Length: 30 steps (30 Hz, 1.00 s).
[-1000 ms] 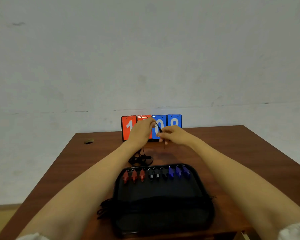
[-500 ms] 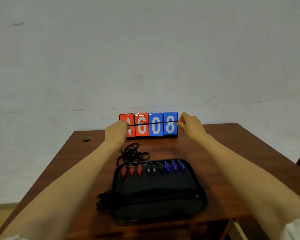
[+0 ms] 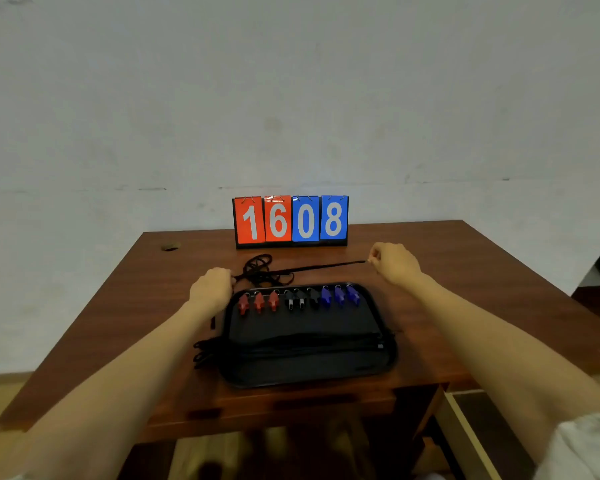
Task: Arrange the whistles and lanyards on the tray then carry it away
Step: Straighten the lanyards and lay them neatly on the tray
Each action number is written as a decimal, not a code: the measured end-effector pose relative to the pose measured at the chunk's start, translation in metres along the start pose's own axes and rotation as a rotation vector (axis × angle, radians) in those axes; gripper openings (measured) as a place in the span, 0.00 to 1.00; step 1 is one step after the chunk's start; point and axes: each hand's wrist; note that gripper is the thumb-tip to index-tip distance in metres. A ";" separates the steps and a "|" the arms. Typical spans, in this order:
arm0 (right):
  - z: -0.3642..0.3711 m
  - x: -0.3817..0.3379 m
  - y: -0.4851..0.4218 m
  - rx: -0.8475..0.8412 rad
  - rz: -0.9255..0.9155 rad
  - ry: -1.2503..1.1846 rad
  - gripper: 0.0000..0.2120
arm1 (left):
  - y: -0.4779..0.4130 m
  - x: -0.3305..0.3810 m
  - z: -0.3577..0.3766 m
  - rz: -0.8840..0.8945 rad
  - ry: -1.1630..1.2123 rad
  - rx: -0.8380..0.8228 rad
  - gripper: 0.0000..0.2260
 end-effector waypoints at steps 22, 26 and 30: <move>0.061 0.033 0.078 -0.207 0.122 0.052 0.03 | 0.056 -0.035 0.050 -0.054 0.112 -0.134 0.08; 0.064 0.039 0.082 -0.223 0.146 0.042 0.06 | 0.058 -0.033 0.054 -0.025 0.091 -0.108 0.07; 0.065 0.042 0.085 -0.235 0.146 0.040 0.06 | 0.059 -0.034 0.059 0.003 -0.018 -0.093 0.07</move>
Point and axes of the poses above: each hand's wrist, its own y-axis away from the middle knuckle, its own z-axis out of the palm, x = y × z, and after that the axes turned 8 degrees about -z, right-handed
